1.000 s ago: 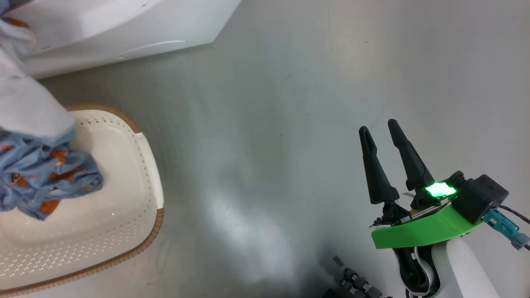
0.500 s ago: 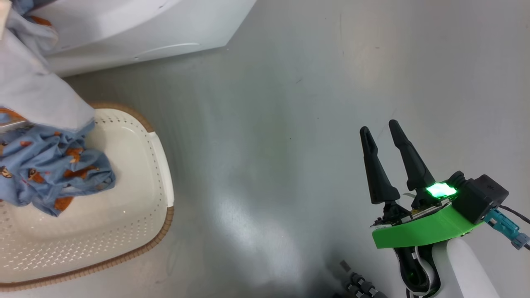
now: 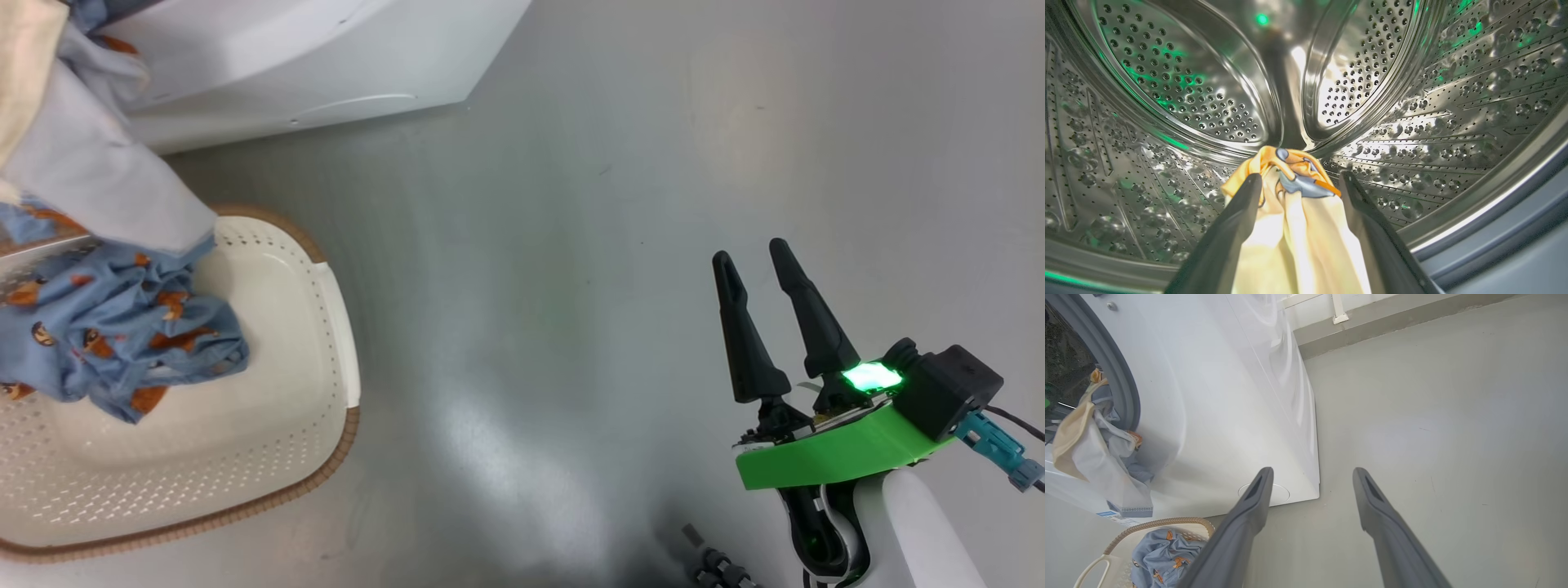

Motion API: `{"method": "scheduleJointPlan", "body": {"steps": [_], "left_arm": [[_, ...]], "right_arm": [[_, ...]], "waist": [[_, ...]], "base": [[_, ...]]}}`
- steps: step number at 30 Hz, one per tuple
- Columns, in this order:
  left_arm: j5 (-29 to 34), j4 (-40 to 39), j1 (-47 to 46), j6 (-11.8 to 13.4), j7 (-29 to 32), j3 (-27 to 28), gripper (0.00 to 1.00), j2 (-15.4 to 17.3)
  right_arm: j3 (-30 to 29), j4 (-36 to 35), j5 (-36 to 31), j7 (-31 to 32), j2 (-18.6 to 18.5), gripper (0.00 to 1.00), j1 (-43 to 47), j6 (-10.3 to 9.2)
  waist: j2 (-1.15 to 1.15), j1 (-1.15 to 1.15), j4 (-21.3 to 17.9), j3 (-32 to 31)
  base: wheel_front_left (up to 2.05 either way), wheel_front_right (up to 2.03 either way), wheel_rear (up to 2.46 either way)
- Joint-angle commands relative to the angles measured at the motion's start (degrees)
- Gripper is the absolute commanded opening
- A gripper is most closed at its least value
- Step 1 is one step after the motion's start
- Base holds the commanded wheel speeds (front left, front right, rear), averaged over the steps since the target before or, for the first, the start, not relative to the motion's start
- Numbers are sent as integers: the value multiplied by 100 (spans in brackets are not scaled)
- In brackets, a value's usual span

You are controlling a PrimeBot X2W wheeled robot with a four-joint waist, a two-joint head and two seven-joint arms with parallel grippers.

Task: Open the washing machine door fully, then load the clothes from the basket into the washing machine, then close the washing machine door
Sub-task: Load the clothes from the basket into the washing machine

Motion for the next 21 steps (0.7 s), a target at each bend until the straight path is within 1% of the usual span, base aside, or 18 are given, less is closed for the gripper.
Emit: {"method": "scheduleJointPlan", "body": {"steps": [1,7,12,14,15,17,18,19,20,21], "left_arm": [[-57,-165,177,-16,-54,104,100,282],[-116,-678,640,113,-123,184,100,225],[-150,-1360,1182,252,-155,354,100,326],[-165,-1696,1460,345,-163,476,100,379],[-194,-2033,1723,417,-166,654,100,435],[-180,-2404,2041,483,-167,852,100,479],[-180,-2404,2041,483,-167,852,100,479],[-122,-2773,2393,553,-168,1054,100,498],[-122,-2773,2393,553,-168,1054,100,498],[-76,-2940,2564,591,-168,1141,100,495]], "right_arm": [[86,-95,29,-27,-26,100,88,16],[51,-41,11,-27,-26,100,57,16],[23,-28,-11,-27,-26,100,37,16],[2,-14,-18,-27,-26,100,39,16],[-13,-6,-20,-27,-26,100,39,16],[-26,-7,-18,-27,-26,100,35,16],[-26,-7,-18,-27,-26,100,35,16],[-46,-14,-25,-27,-26,100,31,16],[-46,-14,-25,-27,-26,100,31,16],[-55,-13,-30,-27,-26,100,30,16]], "waist": [[0,0,46,-33],[0,0,177,-118],[0,0,250,-160],[0,0,275,-178],[0,0,292,-193],[0,0,307,-207],[0,0,307,-207],[0,0,333,-216],[0,0,333,-216],[0,0,347,-222]], "base": [[0,0,0],[0,0,0],[0,0,0],[0,0,0],[0,0,0],[0,0,0],[0,0,0],[0,0,0],[0,0,0],[0,0,0]]}}
